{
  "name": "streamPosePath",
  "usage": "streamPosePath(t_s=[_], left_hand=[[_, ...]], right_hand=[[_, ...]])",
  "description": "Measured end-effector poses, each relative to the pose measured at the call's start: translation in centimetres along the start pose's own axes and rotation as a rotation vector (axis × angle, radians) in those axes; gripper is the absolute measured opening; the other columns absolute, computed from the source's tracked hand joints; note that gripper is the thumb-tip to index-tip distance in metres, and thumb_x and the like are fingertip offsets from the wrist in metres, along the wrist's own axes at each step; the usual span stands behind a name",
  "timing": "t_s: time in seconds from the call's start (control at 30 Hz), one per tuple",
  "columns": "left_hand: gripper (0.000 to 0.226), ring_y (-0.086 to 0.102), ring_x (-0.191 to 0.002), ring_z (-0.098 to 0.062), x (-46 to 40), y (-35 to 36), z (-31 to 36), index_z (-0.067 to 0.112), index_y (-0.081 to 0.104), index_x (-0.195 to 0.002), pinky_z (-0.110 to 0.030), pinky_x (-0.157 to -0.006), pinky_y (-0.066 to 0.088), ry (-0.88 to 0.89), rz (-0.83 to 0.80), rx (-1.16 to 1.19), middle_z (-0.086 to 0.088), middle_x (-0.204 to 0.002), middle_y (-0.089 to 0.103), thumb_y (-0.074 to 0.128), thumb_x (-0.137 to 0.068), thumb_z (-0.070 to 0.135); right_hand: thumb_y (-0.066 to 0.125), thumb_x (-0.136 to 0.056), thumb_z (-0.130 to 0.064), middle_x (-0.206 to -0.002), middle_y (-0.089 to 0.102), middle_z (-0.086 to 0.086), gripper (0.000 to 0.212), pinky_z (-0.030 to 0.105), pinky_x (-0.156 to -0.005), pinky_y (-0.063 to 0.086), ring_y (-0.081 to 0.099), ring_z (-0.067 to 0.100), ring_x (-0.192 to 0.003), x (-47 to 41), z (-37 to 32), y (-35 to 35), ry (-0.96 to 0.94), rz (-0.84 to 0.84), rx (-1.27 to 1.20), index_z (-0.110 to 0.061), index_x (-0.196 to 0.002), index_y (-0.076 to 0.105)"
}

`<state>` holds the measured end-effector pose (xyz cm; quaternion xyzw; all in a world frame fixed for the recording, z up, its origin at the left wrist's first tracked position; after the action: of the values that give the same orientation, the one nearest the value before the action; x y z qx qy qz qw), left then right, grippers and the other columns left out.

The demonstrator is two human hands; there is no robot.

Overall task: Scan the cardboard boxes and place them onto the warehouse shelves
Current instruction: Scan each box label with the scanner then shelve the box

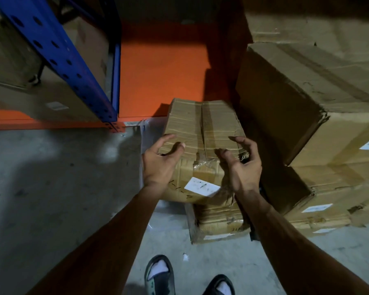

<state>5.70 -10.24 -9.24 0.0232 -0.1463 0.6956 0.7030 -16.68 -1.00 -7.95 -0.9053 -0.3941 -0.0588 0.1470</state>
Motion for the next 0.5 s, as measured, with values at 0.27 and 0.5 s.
streamPosePath(t_s=[0.27, 0.5], left_hand=[[0.032, 0.053, -0.093, 0.027, 3.8, -6.1, 11.5, 0.024, 0.074, -0.111, 0.005, -0.078, 0.036, 0.05, 0.04, -0.058, 0.026, -0.101, 0.066, 0.081, -0.08, 0.025], [0.036, 0.055, -0.104, 0.012, 11.8, -10.0, 25.2, 0.028, 0.073, -0.112, -0.004, -0.094, 0.039, 0.113, 0.099, -0.029, 0.018, -0.111, 0.066, 0.082, -0.078, 0.032]], right_hand=[[0.084, -0.073, -0.036, -0.125, 0.064, -0.025, 0.05, 0.054, -0.099, 0.055, 0.059, 0.02, -0.127, 4.7, -11.4, -0.1, -0.079, -0.084, -0.028, -0.045, -0.118, 0.064], [0.082, -0.072, -0.037, -0.126, 0.064, -0.026, 0.053, 0.058, -0.1, 0.054, 0.063, 0.024, -0.124, 11.3, -24.6, -4.8, -0.153, -0.105, -0.074, -0.048, -0.12, 0.063]])
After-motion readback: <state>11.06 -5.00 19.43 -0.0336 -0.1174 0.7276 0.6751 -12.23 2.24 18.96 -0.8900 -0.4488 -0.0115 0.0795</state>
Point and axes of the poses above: each hand's wrist, its own x-axis away from the middle knuckle, its own y-axis out of the palm, z = x × y, the point moved 7 cm from there along -x, towards the middle knuckle
